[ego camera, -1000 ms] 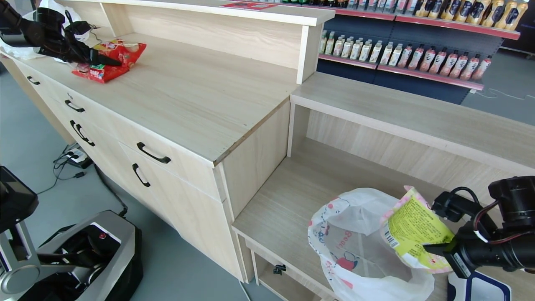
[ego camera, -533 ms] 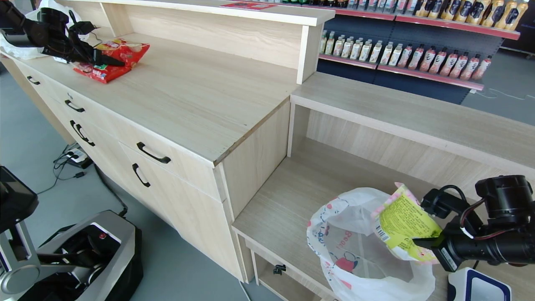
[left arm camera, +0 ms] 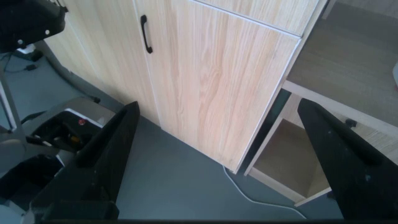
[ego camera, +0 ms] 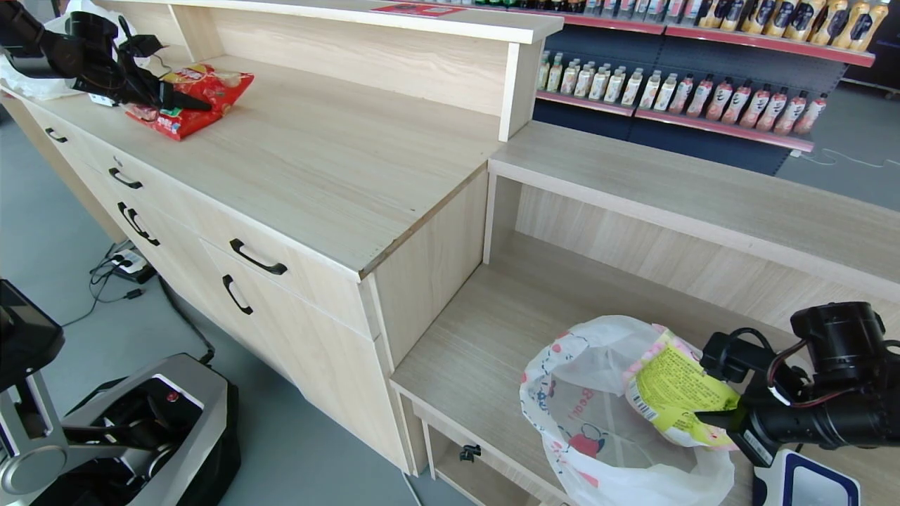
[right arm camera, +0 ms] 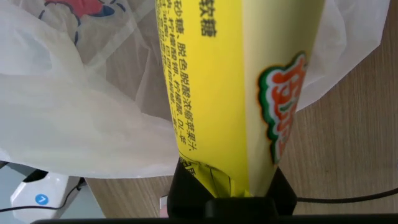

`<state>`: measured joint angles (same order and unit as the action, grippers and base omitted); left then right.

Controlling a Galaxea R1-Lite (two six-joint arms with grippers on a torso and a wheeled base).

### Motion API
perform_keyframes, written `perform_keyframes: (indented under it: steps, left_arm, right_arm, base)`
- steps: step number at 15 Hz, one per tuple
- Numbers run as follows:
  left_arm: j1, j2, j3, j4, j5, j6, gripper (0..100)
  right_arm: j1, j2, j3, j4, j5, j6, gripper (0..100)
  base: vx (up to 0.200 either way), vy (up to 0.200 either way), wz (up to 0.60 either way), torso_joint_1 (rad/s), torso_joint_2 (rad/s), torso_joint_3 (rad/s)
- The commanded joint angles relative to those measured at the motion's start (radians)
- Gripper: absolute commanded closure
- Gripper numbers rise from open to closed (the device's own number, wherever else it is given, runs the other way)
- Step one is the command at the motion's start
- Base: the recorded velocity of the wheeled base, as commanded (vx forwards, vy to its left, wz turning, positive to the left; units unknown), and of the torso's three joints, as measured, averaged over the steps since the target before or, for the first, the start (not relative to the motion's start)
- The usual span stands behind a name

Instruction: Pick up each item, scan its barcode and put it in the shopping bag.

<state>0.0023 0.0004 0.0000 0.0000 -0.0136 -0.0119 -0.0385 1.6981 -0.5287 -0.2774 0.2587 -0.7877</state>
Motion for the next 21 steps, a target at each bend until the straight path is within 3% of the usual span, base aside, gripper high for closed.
perform_keyframes:
  steps: [1,14,15,21]
  left_arm:
    - [0.001,0.0,0.0,0.0,0.0,0.0,0]
    - [0.001,0.0,0.0,0.0,0.0,0.0,0]
    - [0.001,0.0,0.0,0.0,0.0,0.0,0]
    - [0.001,0.0,0.0,0.0,0.0,0.0,0]
  right_arm:
    - [-0.001,0.009,-0.011,0.003,0.001,-0.001,100]
    - [-0.003,0.031,-0.033,0.001,0.001,-0.024,100]
    - [-0.003,0.029,-0.036,0.001,0.001,-0.022,0]
    - [-0.006,0.0,-0.065,0.0,0.033,-0.019,0]
  base:
    - [0.0,0.0,0.0,0.0,0.0,0.0]
    - [0.0,0.0,0.0,0.0,0.0,0.0]
    - [0.0,0.0,0.0,0.0,0.0,0.0]
    - [0.0,0.0,0.0,0.0,0.0,0.0]
